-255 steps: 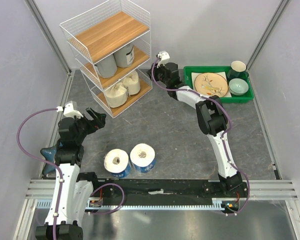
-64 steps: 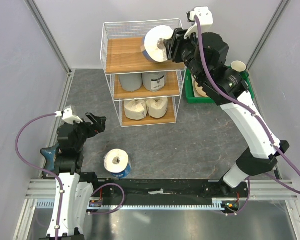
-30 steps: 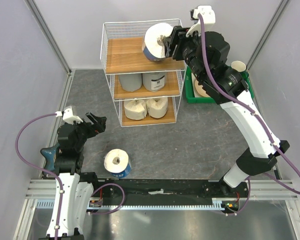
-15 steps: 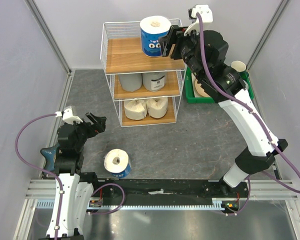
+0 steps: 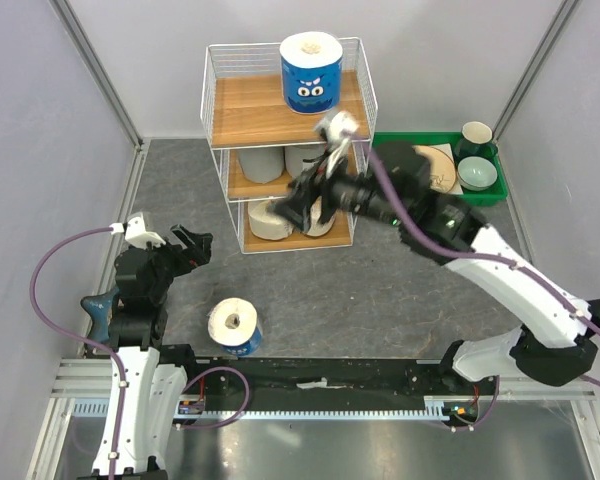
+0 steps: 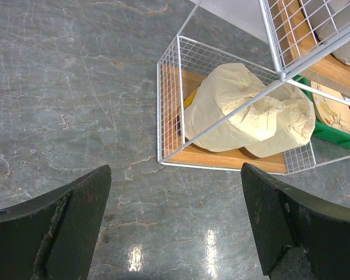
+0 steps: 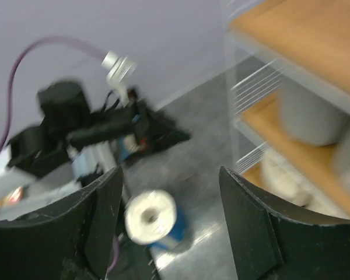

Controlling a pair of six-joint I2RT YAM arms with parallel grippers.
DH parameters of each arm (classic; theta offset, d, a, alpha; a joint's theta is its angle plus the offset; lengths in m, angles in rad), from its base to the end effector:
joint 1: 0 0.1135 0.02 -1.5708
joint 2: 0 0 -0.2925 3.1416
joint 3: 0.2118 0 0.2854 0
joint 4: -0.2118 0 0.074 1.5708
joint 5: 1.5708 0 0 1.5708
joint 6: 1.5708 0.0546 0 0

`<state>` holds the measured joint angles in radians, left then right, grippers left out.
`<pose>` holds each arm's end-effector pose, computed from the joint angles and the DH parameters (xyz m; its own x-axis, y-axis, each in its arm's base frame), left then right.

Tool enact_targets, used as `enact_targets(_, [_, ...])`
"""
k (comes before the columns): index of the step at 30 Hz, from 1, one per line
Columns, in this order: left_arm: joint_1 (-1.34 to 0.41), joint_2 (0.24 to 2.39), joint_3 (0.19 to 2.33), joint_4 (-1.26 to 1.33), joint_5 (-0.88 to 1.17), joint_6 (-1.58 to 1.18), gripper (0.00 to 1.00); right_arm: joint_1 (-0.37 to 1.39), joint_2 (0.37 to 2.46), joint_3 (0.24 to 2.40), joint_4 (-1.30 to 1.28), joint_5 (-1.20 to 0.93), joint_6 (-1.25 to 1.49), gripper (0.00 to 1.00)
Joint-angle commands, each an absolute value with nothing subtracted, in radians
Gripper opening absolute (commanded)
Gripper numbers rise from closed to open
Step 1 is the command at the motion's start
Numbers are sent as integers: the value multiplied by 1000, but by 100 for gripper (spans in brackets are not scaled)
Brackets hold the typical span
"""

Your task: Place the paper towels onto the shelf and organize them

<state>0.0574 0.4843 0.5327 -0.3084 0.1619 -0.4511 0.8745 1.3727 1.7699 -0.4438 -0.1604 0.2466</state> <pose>0.1608 0.0004 0.2902 -0.2741 -0.4467 -0.8517 -0.0229 0.8884 -0.4586 0.2013 0.2544 0.5576 -0.2388 0.0900 -0.9669 -0.8264 0.5040 0.2511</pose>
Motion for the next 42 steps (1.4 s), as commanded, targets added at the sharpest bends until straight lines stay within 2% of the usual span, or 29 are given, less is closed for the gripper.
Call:
enact_targets(1, [51, 485, 531, -304, 155, -417, 100, 1052, 1425, 1555, -489, -235, 294, 75])
enact_targets(7, [51, 486, 531, -304, 152, -417, 99, 1158, 1491, 1291, -326, -94, 492, 80])
enact_targets(13, [51, 491, 531, -304, 153, -419, 100, 1177, 1551, 1177, -178, -60, 630, 82])
enact_targets(21, [49, 491, 531, -304, 153, -419, 99, 1216, 1637, 1195, -106, -61, 686, 83])
enact_targets(31, [48, 491, 532, -304, 155, -419, 99, 1250, 1750, 1249, -161, 23, 738, 81])
enact_targets(42, [49, 491, 532, -304, 156, -419, 100, 1252, 1787, 1258, -161, 112, 767, 78])
